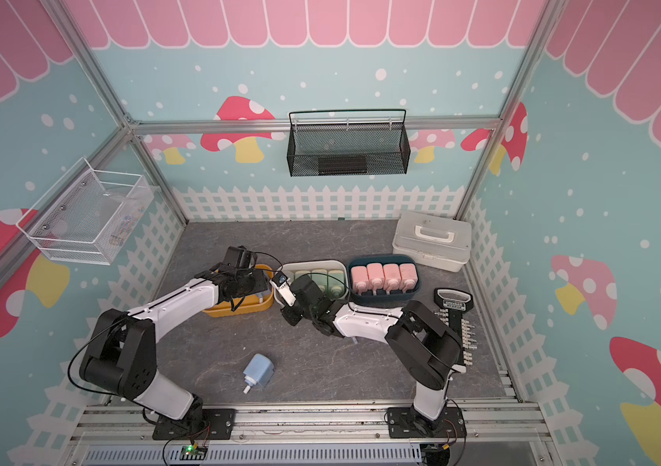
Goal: Place the pencil sharpeners by color into the storage box
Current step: Place the pencil sharpener in the storage box.
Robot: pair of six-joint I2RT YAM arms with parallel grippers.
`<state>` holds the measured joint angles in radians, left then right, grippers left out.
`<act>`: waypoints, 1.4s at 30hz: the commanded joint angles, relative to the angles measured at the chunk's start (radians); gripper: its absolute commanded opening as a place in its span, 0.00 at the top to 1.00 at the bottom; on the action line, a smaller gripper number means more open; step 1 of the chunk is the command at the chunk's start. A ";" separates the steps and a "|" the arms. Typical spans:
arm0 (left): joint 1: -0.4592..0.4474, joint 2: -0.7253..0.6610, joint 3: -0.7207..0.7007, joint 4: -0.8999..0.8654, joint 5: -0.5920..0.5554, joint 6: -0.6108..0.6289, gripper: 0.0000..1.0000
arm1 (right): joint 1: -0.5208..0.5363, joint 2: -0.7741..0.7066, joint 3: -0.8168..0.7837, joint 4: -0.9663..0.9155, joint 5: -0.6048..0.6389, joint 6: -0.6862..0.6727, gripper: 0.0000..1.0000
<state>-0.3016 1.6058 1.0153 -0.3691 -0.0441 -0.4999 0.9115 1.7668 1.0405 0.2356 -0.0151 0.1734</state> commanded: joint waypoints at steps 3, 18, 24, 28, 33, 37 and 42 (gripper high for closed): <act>-0.004 0.017 0.022 0.038 0.038 0.012 0.86 | 0.003 -0.042 -0.010 0.013 0.041 0.017 1.00; -0.007 0.044 0.053 -0.005 0.085 0.013 0.44 | 0.003 -0.045 -0.006 0.001 0.068 0.029 0.77; -0.009 0.046 0.064 -0.014 0.101 0.009 0.36 | 0.004 -0.053 -0.012 -0.006 0.076 0.023 0.75; -0.008 0.034 0.067 -0.021 0.104 0.019 0.28 | 0.002 -0.054 -0.014 -0.007 0.076 0.023 0.73; -0.007 0.005 0.073 -0.040 0.085 0.034 0.22 | 0.003 -0.058 -0.016 -0.007 0.075 0.020 0.65; 0.003 -0.036 0.068 -0.050 0.027 0.052 0.08 | 0.003 -0.062 -0.019 -0.006 0.071 0.012 0.57; 0.063 -0.050 0.064 -0.049 0.002 0.074 0.01 | 0.003 -0.075 -0.022 -0.012 0.072 -0.001 0.36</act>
<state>-0.2756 1.5669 1.0580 -0.4137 -0.0090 -0.4549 0.9115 1.7283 1.0332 0.2302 0.0532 0.1795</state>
